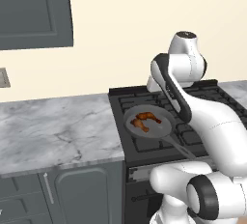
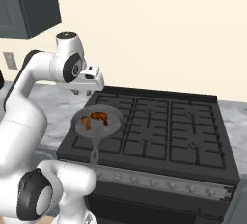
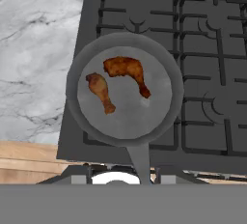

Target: Take the chicken drumsticks from the pan and place one on each plate on the dining counter.

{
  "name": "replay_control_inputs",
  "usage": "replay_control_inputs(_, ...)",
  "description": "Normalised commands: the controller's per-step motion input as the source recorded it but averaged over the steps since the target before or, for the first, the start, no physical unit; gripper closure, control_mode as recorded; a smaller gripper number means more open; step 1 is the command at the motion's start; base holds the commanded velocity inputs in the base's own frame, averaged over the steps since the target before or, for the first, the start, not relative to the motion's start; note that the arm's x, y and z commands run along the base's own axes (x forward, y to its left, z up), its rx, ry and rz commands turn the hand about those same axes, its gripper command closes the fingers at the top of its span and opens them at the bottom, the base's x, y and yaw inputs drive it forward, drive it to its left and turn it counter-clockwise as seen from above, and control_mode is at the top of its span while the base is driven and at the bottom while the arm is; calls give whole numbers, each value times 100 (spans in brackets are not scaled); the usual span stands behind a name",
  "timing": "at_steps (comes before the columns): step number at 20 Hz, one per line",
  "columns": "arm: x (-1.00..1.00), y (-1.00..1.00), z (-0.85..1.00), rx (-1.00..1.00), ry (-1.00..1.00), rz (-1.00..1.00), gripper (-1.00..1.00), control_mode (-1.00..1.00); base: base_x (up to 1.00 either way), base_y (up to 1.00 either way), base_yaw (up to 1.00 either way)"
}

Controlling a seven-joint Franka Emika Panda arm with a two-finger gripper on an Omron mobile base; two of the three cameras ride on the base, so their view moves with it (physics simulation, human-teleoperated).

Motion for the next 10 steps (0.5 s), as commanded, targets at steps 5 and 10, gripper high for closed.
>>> replay_control_inputs(5,-9,-4,-16,-1,2,0,-100,-100,0,0,0)
replay_control_inputs(10,21,15,-51,0,4,0,-100,-100,0,0,0)
